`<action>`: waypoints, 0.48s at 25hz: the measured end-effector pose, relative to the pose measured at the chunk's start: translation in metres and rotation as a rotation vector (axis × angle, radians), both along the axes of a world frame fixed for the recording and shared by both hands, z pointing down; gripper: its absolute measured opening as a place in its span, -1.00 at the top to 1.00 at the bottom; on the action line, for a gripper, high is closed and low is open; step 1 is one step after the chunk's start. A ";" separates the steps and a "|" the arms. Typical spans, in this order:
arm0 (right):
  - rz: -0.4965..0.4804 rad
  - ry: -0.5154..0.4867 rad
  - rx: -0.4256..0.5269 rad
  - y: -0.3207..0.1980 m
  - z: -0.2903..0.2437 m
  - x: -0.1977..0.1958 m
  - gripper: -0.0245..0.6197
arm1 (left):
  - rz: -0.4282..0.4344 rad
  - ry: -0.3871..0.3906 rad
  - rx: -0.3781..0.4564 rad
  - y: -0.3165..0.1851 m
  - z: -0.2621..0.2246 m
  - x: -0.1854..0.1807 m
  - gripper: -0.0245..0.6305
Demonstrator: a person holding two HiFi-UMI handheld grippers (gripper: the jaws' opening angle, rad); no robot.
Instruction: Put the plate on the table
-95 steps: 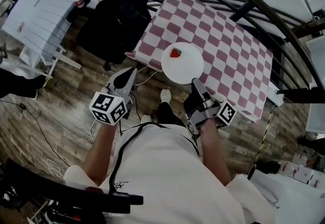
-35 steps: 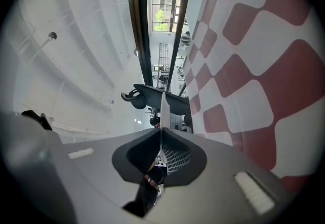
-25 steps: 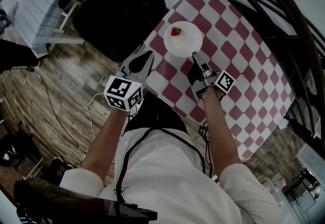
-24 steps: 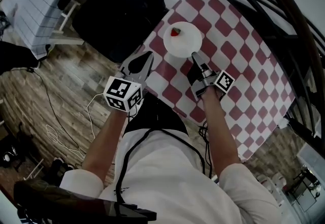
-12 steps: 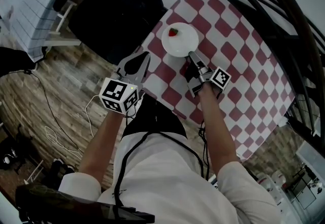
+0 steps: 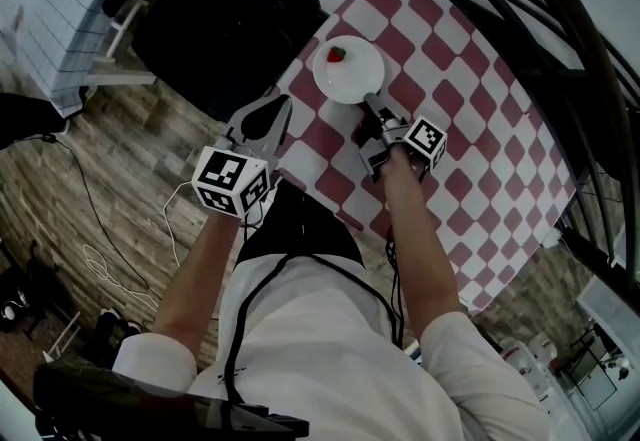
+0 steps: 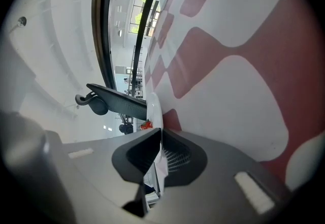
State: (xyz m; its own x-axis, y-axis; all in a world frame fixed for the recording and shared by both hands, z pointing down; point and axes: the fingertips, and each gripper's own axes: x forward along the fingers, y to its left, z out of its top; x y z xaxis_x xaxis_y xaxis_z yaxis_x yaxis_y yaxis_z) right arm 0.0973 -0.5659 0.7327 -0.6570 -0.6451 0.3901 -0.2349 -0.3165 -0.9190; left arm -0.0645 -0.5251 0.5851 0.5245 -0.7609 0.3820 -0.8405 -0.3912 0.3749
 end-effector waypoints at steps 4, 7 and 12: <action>0.006 0.034 -0.026 -0.002 0.004 -0.003 0.85 | -0.004 -0.012 0.006 0.000 -0.001 0.001 0.91; 0.012 0.062 -0.044 -0.006 0.006 -0.006 0.84 | -0.003 -0.019 0.011 -0.001 -0.003 0.002 0.91; 0.019 0.098 -0.062 -0.005 0.008 -0.008 0.83 | -0.002 -0.016 0.014 0.001 -0.006 0.002 0.91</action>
State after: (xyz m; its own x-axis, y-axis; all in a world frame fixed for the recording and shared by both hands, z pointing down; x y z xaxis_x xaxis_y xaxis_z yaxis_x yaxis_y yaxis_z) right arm 0.0891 -0.5714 0.7407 -0.6016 -0.6294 0.4918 -0.3167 -0.3773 -0.8703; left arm -0.0622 -0.5237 0.5787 0.5170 -0.7671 0.3798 -0.8471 -0.3946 0.3561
